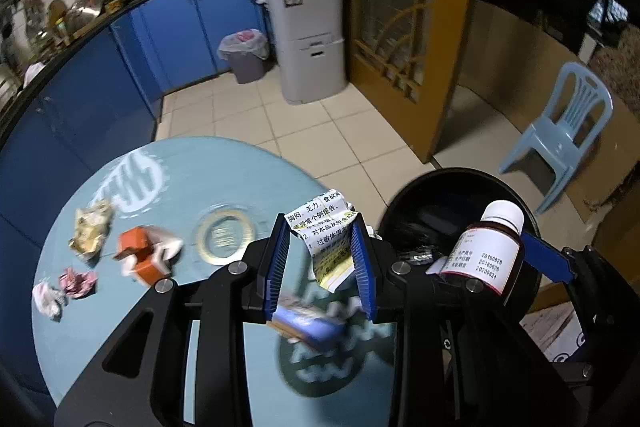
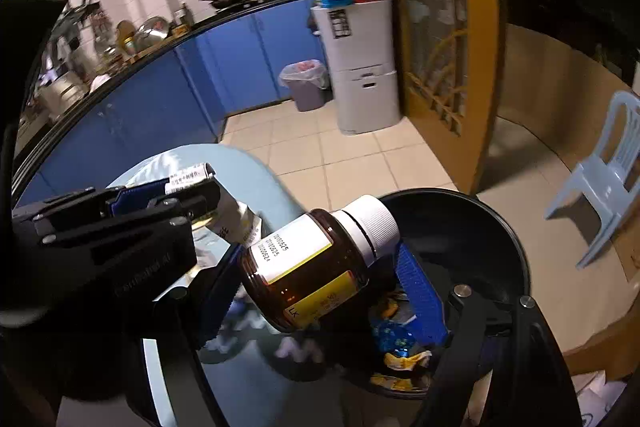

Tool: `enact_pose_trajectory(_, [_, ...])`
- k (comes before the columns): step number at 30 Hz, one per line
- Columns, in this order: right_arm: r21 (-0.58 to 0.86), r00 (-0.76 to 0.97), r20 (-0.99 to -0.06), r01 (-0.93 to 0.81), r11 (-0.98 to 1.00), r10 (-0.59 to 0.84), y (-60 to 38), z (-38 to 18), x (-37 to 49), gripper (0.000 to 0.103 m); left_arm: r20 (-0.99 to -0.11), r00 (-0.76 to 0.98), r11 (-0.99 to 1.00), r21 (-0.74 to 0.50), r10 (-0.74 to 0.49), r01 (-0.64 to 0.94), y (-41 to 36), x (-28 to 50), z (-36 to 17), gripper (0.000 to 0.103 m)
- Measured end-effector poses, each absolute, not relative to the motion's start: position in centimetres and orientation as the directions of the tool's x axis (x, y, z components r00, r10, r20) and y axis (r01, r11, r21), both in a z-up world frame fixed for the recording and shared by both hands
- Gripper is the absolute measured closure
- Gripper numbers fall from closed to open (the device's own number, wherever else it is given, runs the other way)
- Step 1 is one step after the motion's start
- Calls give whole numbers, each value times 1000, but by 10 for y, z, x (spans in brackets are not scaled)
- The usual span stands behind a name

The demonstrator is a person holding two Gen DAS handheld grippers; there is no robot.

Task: Collect trash
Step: 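Carry the leaflet and medicine bottle with both tools over the black bin, then open both tools to drop the leaflet and bottle into the bin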

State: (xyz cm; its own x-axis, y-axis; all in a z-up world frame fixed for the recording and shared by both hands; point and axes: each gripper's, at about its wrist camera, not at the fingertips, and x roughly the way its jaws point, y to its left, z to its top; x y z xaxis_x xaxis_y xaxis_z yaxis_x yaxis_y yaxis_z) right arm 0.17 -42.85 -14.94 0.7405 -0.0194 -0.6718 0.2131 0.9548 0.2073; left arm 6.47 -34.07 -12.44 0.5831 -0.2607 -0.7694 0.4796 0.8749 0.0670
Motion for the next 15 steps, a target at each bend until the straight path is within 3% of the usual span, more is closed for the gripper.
enact_pose_trajectory(15, [233, 719, -690, 330, 915, -83, -494, -170, 1, 29, -795, 537, 822, 87, -283, 563, -421, 73, -144, 69])
